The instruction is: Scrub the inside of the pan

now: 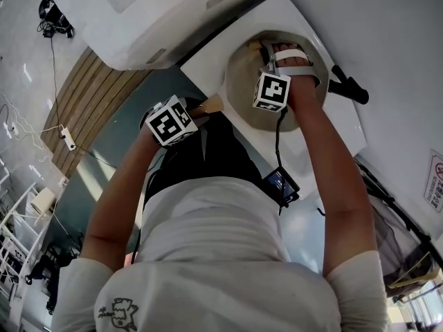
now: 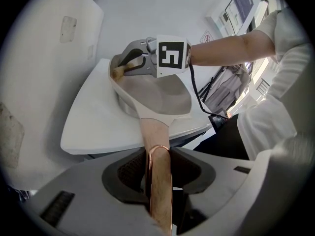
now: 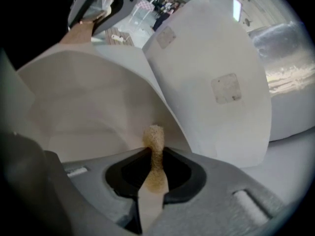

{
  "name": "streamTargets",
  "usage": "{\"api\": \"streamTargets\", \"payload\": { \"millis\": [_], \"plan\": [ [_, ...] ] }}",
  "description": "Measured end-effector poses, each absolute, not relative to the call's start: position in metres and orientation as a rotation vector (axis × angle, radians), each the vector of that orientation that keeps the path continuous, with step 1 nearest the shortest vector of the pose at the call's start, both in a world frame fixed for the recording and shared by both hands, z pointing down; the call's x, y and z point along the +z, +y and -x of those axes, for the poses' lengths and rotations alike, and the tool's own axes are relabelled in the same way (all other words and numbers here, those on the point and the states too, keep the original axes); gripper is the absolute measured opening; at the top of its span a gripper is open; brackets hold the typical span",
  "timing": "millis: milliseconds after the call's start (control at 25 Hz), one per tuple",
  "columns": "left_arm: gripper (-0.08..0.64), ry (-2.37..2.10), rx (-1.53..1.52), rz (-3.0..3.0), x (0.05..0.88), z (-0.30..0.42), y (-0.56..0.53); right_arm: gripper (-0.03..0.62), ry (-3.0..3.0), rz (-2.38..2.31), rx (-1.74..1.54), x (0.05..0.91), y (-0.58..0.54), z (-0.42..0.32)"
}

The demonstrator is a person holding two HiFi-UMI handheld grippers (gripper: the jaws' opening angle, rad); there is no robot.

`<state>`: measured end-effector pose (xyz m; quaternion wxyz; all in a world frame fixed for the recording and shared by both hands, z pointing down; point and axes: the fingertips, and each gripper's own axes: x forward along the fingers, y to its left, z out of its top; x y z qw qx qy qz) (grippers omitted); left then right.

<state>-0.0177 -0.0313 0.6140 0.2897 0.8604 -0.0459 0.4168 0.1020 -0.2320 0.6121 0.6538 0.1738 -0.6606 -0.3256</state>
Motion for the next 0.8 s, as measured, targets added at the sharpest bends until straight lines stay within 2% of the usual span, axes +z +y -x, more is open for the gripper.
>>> {"api": "streamTargets", "payload": {
  "millis": [280,800],
  "plan": [
    [0.153,-0.112,1.117,-2.279,0.613,0.02,-0.033,0.072,-1.819,-0.214,-0.514,0.635,-0.174,-0.057],
    [0.153,-0.105,1.104,-2.257,0.614,0.018,-0.032,0.071,-2.04,0.053,0.074,0.651,-0.079,-0.055]
  ]
}}
